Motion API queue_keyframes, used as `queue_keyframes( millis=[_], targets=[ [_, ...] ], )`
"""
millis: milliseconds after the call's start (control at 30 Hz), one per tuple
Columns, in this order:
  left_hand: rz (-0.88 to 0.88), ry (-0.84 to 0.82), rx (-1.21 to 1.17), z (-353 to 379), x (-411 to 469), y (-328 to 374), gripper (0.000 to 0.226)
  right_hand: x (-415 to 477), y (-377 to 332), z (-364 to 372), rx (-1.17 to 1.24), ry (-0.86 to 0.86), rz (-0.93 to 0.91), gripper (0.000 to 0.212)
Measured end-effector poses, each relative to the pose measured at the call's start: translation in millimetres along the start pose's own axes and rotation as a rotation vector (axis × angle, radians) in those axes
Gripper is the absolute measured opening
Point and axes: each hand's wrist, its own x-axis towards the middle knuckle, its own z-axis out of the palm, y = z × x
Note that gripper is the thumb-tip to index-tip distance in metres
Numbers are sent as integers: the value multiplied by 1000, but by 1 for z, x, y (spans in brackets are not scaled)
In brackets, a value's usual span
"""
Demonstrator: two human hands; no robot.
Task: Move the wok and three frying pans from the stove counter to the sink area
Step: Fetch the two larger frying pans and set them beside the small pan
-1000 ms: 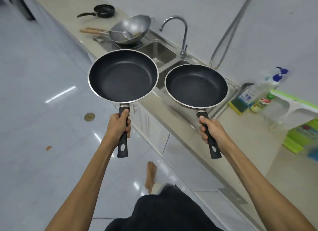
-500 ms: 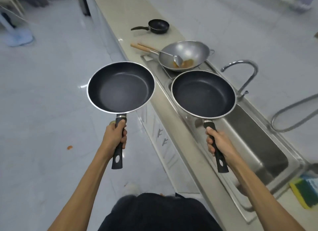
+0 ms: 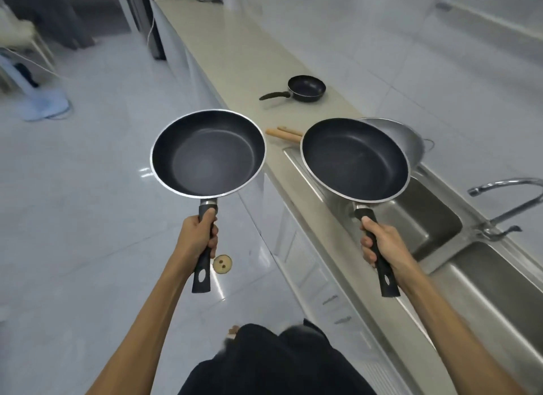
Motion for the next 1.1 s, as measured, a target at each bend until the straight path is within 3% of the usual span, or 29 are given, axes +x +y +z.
queue_keyframes(
  millis=[300,700,900,1100],
  targets=[
    [10,-38,61,-61,139,51,30,109,-52,103,23,25,-2,36],
    [-43,-100,123,-83,385,137,30,275,-134,221,-98,39,-32,40],
    [-61,-140,207,-89,488,182,42,347,-177,268,-108,94,-35,40],
    [-57,-191,266,-104,595,221,34,411,-204,316,-78,153,-14,38]
  ],
)
